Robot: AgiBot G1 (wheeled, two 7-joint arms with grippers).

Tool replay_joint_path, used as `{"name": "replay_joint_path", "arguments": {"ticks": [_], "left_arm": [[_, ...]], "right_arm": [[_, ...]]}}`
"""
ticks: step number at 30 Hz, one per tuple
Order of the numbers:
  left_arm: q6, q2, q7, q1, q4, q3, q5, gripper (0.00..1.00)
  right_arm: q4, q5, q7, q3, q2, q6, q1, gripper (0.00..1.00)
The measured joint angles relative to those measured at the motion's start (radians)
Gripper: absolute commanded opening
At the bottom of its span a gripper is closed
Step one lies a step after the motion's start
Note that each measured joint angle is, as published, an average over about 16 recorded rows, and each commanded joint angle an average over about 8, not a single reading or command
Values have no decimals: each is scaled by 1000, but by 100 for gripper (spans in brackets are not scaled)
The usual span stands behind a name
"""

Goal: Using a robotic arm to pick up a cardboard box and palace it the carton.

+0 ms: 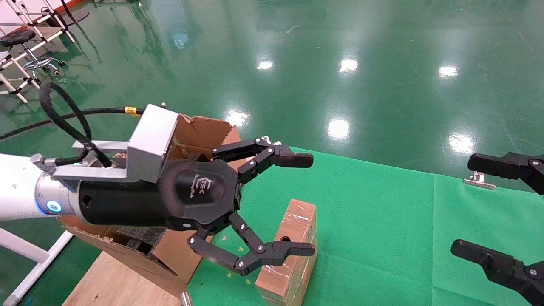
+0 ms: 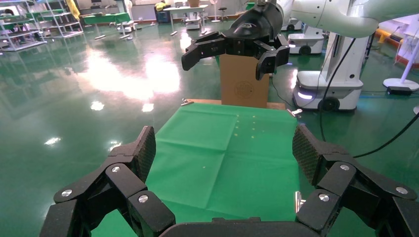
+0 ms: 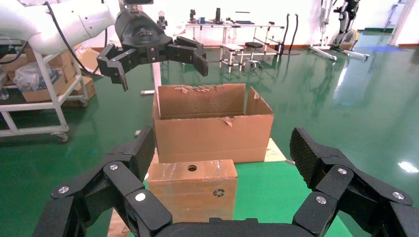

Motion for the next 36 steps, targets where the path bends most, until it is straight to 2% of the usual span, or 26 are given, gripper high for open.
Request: {"name": "replay_joint_path", "arguments": {"ticks": [11,12,19,20,29,36], "left_arm": [[0,0,0,0,0,0,0,100],[0,0,0,0,0,0,0,100],[0,0,0,0,0,0,0,100],[0,0,0,0,0,0,0,100],[0,-12,-41,-24,-6,19,33,100],[0,-32,-173,-100,-27,76,135,100]], "right_arm": [[0,0,0,0,0,0,0,100],[0,0,0,0,0,0,0,95],[0,0,0,0,0,0,0,7],[0,0,0,0,0,0,0,0],[0,0,0,0,0,0,0,0],[0,0,0,0,0,0,0,0]]}}
